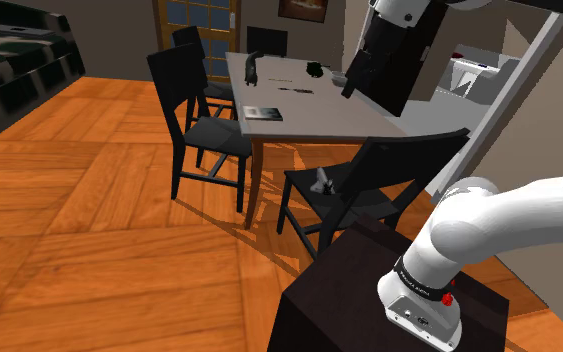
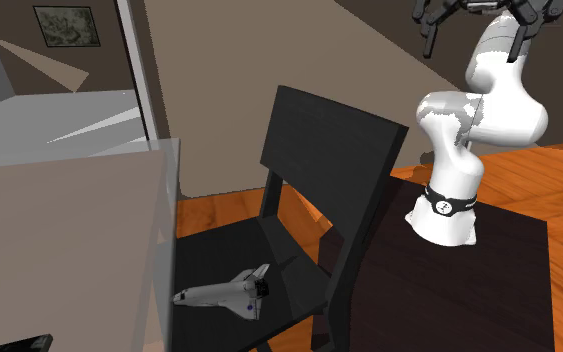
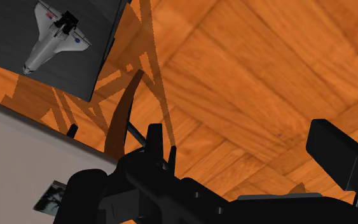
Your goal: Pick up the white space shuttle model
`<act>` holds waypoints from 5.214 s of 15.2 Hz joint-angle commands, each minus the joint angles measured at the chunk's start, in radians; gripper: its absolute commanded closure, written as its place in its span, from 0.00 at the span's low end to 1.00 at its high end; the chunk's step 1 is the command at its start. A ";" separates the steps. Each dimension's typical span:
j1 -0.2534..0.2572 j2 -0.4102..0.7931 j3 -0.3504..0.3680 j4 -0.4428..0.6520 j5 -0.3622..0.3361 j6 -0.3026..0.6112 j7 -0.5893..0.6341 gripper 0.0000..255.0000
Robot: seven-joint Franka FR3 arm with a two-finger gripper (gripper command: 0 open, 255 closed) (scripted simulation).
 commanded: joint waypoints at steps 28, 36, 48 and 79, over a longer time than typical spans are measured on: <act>-0.192 0.757 -0.135 -0.028 -0.075 0.674 0.195 0.00; -0.241 1.033 -0.179 0.092 -0.036 0.792 0.227 0.00; -0.353 1.441 -0.203 0.360 0.061 0.873 0.261 0.00; -0.354 1.425 -0.212 0.371 0.058 0.844 0.266 1.00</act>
